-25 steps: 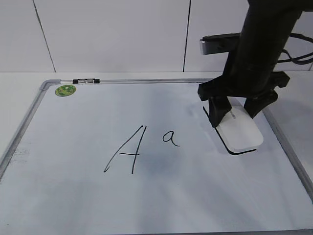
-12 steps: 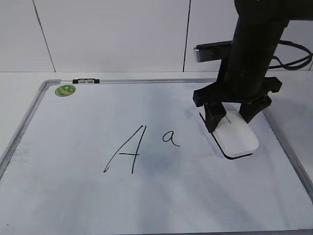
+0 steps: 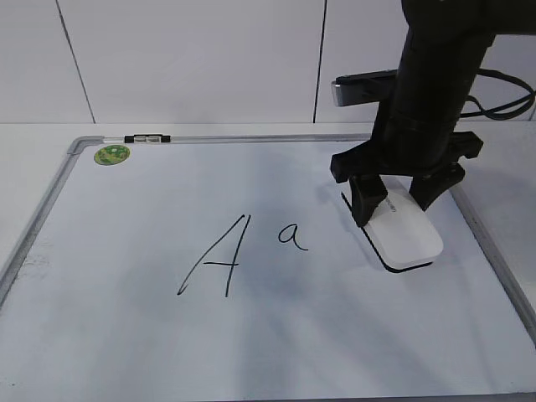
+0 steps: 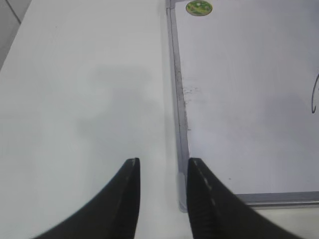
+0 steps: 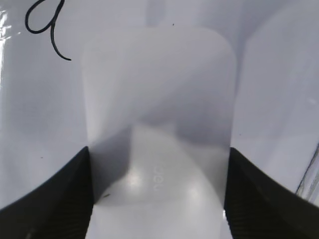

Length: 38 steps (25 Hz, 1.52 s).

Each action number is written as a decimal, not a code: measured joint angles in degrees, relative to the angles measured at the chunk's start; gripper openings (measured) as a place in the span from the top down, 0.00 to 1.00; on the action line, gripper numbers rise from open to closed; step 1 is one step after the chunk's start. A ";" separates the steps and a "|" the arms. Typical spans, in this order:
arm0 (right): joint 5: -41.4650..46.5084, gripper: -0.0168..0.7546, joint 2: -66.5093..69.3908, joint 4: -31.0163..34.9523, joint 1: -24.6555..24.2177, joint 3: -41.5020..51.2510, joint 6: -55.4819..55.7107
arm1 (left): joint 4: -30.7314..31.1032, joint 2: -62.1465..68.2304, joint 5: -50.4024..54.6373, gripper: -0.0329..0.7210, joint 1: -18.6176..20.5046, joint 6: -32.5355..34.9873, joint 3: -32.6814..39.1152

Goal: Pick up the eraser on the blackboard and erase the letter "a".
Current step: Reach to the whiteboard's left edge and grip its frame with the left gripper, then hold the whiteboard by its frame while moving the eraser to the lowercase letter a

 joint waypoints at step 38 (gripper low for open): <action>0.00 0.30 0.00 0.81 0.00 0.00 0.00 | -6.66 83.43 -10.01 0.63 -1.35 0.00 -24.30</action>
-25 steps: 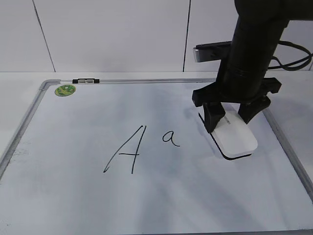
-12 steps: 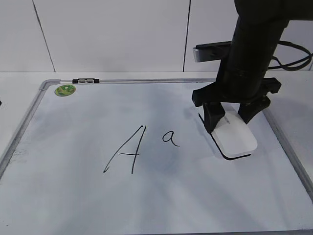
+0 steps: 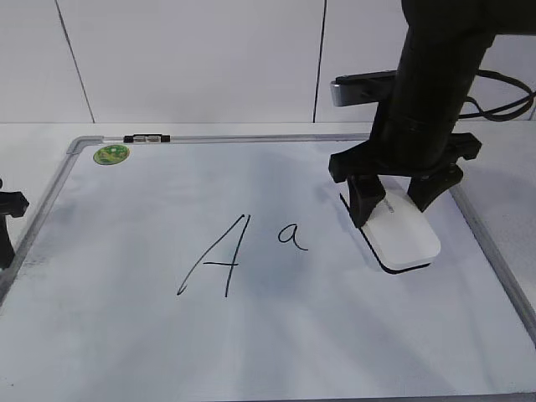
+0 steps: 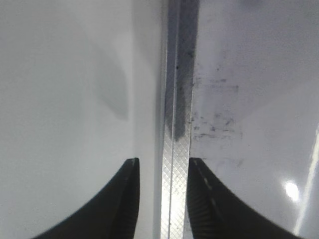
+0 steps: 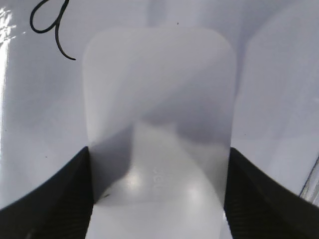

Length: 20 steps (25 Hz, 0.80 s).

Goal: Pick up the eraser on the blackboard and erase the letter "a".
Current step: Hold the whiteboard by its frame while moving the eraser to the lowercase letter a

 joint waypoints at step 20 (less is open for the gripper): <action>0.00 0.30 0.00 0.00 0.00 0.00 -0.69 | -1.08 3.36 -1.22 0.79 0.00 0.00 -0.34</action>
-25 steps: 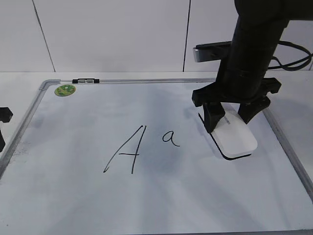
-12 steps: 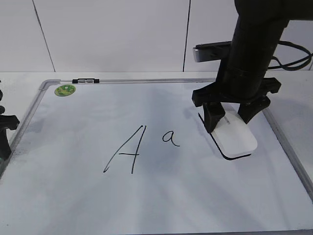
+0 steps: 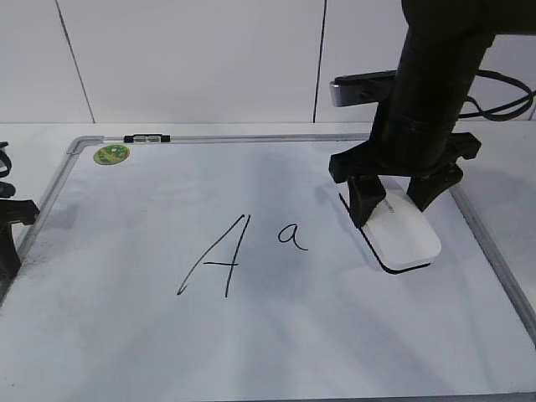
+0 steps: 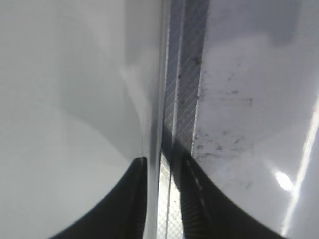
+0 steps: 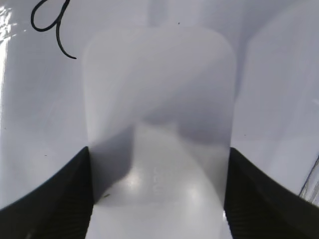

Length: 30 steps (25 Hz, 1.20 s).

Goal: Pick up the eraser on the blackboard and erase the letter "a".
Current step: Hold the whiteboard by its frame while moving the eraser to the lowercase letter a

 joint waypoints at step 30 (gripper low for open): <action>0.04 0.30 10.49 4.24 0.43 -8.04 -2.63 | -0.09 0.00 -0.35 0.91 -0.03 0.94 -0.12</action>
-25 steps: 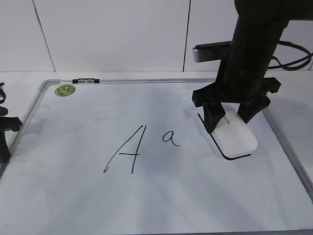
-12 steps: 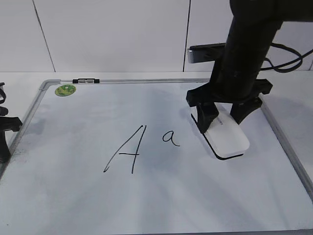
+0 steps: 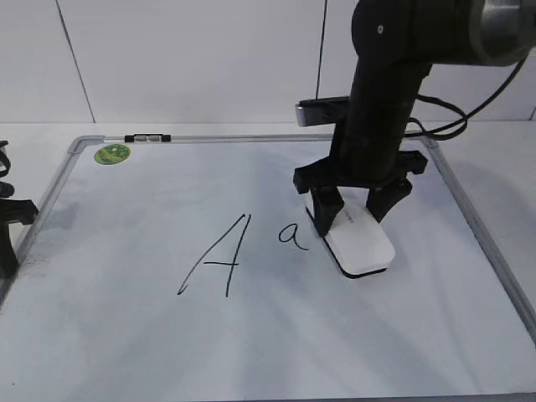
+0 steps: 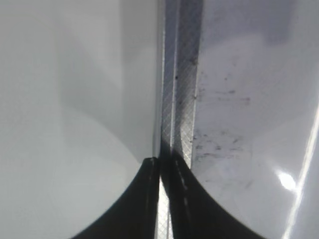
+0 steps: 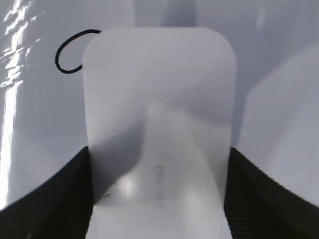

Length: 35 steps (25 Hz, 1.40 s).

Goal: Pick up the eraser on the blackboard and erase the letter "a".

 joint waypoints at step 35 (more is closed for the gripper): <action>-0.01 0.30 8.08 -3.55 8.27 -6.19 0.41 | -0.36 0.00 -0.25 0.91 0.00 0.13 0.00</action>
